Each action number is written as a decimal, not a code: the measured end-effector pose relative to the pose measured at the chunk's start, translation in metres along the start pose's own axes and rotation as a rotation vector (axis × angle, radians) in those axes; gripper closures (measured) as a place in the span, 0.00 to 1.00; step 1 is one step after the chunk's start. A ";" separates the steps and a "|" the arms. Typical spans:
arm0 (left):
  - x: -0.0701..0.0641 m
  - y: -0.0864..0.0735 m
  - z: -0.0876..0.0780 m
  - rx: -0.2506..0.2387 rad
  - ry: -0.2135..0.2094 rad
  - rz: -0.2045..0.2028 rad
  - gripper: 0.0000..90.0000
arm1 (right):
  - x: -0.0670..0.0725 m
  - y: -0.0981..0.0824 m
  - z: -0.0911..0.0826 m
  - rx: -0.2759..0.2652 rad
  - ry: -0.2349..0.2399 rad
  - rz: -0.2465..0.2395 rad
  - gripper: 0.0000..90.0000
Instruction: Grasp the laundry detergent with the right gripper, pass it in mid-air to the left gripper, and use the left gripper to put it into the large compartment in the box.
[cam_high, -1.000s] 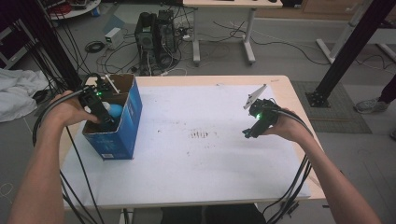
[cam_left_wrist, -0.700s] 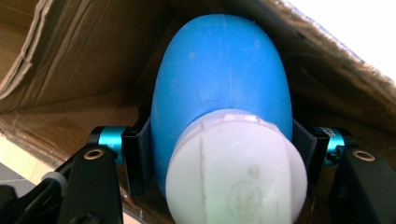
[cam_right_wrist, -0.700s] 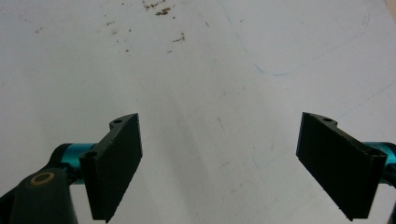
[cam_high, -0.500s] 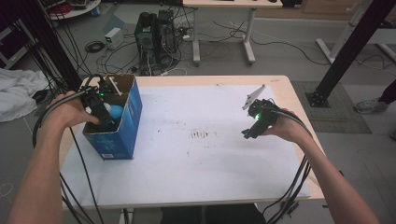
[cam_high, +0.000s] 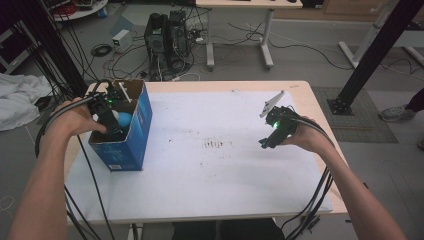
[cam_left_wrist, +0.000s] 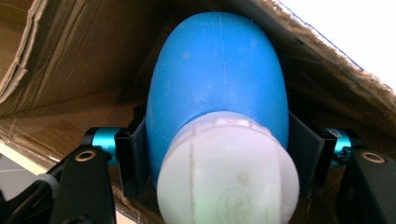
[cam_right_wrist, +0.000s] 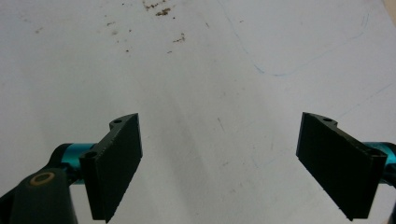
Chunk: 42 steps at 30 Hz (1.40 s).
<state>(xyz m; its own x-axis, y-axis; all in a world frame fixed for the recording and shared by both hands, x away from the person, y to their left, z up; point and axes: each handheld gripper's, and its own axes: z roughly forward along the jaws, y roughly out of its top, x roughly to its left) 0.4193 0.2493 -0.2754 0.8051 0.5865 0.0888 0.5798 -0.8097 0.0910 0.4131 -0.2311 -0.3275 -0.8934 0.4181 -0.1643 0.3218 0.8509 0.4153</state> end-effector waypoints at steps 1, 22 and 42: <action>0.000 0.000 0.000 0.007 0.001 0.006 0.37 | 0.000 0.000 0.000 0.002 -0.001 0.000 0.15; -0.001 -0.001 -0.007 0.007 -0.045 -0.004 0.34 | 0.002 0.000 0.000 0.012 -0.001 0.022 0.15; -0.005 -0.002 -0.036 -0.016 -0.019 0.002 0.27 | 0.001 -0.001 -0.001 0.007 0.001 0.015 0.15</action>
<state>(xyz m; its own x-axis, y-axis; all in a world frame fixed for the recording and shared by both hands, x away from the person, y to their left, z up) 0.4096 0.2484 -0.2402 0.8085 0.5844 0.0702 0.5764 -0.8102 0.1065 0.4115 -0.2318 -0.3275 -0.8887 0.4304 -0.1577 0.3371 0.8468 0.4116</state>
